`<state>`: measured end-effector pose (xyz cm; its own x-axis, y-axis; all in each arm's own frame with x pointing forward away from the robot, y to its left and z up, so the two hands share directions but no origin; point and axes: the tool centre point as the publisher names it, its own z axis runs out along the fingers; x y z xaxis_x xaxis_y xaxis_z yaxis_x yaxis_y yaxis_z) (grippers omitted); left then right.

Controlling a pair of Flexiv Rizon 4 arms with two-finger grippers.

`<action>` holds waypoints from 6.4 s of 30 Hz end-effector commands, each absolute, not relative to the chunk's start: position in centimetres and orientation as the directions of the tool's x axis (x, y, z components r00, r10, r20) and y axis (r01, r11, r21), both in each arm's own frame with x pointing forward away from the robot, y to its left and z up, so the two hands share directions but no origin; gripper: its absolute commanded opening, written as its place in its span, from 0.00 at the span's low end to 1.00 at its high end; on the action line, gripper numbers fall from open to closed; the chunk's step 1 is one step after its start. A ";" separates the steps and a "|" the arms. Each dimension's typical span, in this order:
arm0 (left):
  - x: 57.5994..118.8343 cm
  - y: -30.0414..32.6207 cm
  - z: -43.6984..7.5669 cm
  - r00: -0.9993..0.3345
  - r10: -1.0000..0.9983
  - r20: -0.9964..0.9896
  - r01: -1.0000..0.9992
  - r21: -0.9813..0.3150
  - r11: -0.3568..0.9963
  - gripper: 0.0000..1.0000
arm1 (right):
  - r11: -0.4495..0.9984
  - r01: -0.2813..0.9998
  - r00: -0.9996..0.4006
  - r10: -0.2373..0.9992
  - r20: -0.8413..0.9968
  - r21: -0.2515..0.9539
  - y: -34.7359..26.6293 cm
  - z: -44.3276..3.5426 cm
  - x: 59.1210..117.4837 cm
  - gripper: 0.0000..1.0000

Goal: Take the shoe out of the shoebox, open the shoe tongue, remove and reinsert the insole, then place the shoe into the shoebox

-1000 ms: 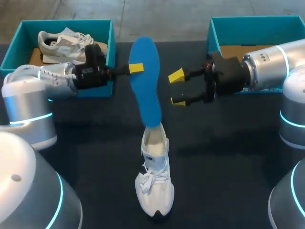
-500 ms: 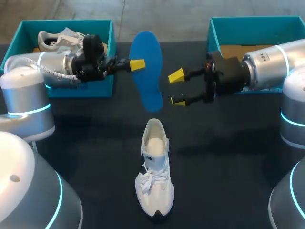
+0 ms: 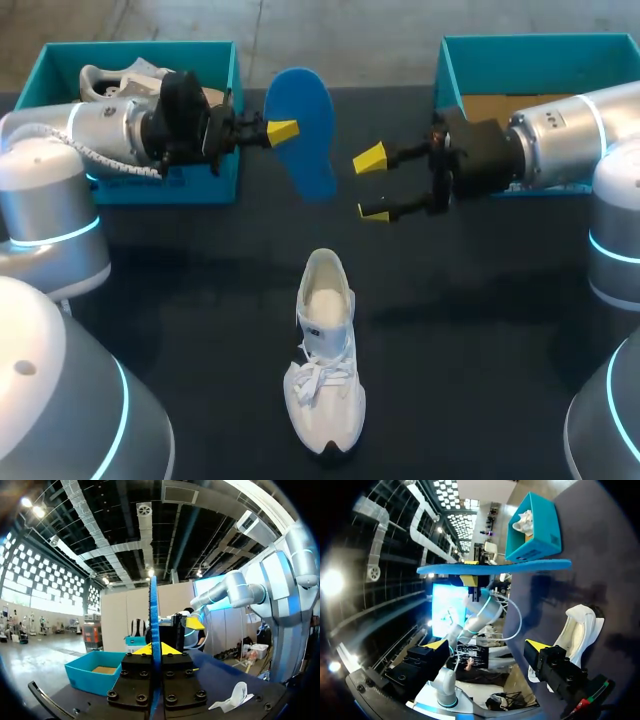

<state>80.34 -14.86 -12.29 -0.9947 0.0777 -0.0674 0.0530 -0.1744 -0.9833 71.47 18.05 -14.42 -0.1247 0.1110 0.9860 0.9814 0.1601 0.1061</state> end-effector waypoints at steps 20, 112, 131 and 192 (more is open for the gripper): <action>80.7 -13.7 -10.8 -0.900 0.095 -0.424 0.395 -0.889 -0.230 0.00 | 0.157 0.982 -0.125 0.113 0.986 0.106 18.2 -14.5 71.4 1.00; 80.7 -12.2 -14.1 0.204 0.070 -0.976 0.976 0.197 -0.095 0.00 | 0.157 0.982 -0.125 0.113 0.986 0.106 18.2 -14.5 71.4 1.00; 80.7 -12.2 -14.1 0.204 0.070 -0.976 0.976 0.197 -0.095 0.00 | 0.116 0.987 -0.132 0.175 0.976 0.112 19.3 -12.8 72.4 1.00; 79.5 -13.9 -14.9 0.258 0.049 -0.965 0.965 0.255 -0.060 0.00 | 0.024 0.986 -0.168 0.139 0.976 0.166 23.7 -13.5 77.1 0.49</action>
<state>79.43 -13.64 -14.77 0.2558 0.0514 -0.9654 0.9655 -0.0633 0.2525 77.26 23.43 -13.49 -0.1683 0.1328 0.9767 0.9857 0.0267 0.1662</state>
